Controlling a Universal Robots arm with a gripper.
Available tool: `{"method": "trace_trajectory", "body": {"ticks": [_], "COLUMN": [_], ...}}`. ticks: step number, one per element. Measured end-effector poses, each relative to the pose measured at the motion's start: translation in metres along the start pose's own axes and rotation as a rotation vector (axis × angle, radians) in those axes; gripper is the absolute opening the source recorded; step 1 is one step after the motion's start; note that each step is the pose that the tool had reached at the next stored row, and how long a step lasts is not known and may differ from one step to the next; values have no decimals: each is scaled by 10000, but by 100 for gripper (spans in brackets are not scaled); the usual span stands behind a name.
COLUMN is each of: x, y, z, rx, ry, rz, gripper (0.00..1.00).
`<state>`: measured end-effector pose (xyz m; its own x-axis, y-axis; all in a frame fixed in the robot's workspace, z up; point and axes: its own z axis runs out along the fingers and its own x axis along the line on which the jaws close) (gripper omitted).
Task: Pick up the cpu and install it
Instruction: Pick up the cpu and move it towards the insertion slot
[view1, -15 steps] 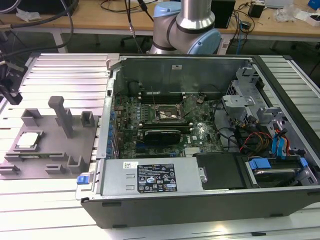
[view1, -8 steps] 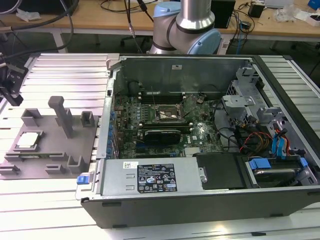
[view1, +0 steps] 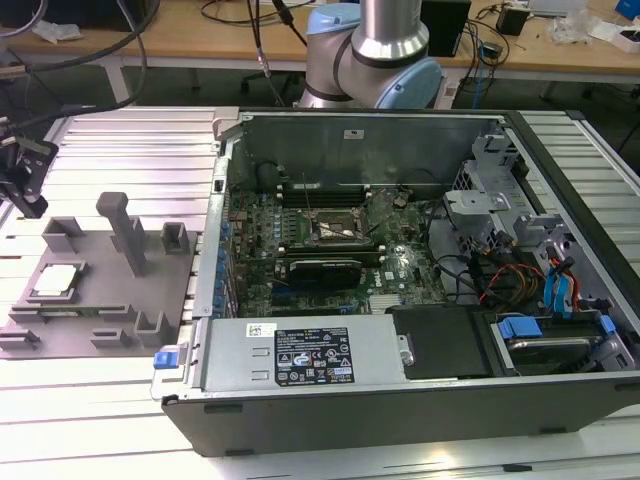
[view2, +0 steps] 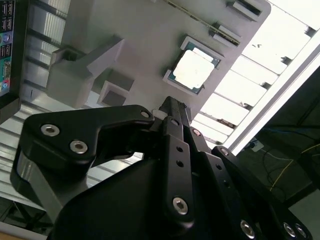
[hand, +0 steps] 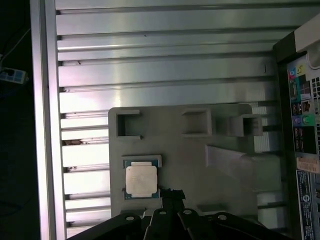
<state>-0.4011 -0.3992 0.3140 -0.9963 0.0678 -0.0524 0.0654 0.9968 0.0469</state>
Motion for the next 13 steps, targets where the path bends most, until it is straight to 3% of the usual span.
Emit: {"method": "trace_trajectory", "body": {"ticks": [8,13], "x": [53,77], "y": [-9,-22], "z": [114,223], "rx": [-1,-1], "ry": [-1,-3], "rz": [-1,1], "gripper": [11,11]}}
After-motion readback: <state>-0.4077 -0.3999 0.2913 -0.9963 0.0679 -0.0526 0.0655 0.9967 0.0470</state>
